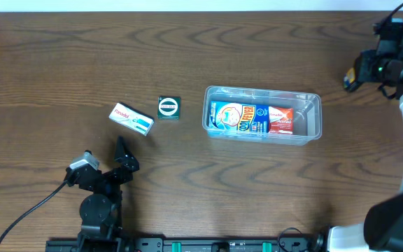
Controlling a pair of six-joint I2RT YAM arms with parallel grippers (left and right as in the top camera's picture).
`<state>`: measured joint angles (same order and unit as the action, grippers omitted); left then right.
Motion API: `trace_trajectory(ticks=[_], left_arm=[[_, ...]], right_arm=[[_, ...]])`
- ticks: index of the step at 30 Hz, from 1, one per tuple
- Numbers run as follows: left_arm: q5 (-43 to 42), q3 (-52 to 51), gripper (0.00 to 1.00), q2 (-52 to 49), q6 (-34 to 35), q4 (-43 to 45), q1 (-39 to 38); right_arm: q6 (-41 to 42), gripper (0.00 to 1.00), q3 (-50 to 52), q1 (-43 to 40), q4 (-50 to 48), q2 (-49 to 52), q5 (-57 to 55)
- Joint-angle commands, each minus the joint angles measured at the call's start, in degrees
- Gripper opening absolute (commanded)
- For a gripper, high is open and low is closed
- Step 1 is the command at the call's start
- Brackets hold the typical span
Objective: Pack container
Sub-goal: 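Lift the bottle and carry it over the container's right end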
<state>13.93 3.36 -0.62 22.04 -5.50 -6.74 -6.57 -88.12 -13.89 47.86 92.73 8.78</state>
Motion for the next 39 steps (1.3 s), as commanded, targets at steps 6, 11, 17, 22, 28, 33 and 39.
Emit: trace_trajectory(ticks=[6,11,17,22,28,33,39], left_arm=[[0.7,-1.64,0.98,0.35,-0.81,-0.59,0.42],[0.7,-1.64,0.98,0.35,-0.81,-0.59,0.42],[0.7,-1.64,0.98,0.35,-0.81,-0.59,0.42],[0.7,-1.64,0.98,0.35,-0.81,-0.59,0.42],[0.7,-1.64,0.98,0.35,-0.81,-0.59,0.42],[0.7,-1.66,0.98,0.35,-0.81,-0.59,0.42],[0.7,-1.64,0.98,0.35,-0.81,-0.59,0.42]], right_arm=[[6.95,0.07,-1.09,6.14,10.25,-4.11,0.28],[6.71,0.07,-0.9,11.56,13.31,-4.07,0.15],[7.54,0.07,0.46,17.77,14.05,-4.02,-4.26],[9.75,0.08,4.5,20.44,12.28,-4.0,-8.87],[9.75,0.09,9.88,20.61,8.72,-4.0,-10.58],[9.75,0.08,13.09,20.68,6.93,-4.0,-15.1],[10.84,0.09,17.81,20.72,1.86,-4.0,-18.01]])
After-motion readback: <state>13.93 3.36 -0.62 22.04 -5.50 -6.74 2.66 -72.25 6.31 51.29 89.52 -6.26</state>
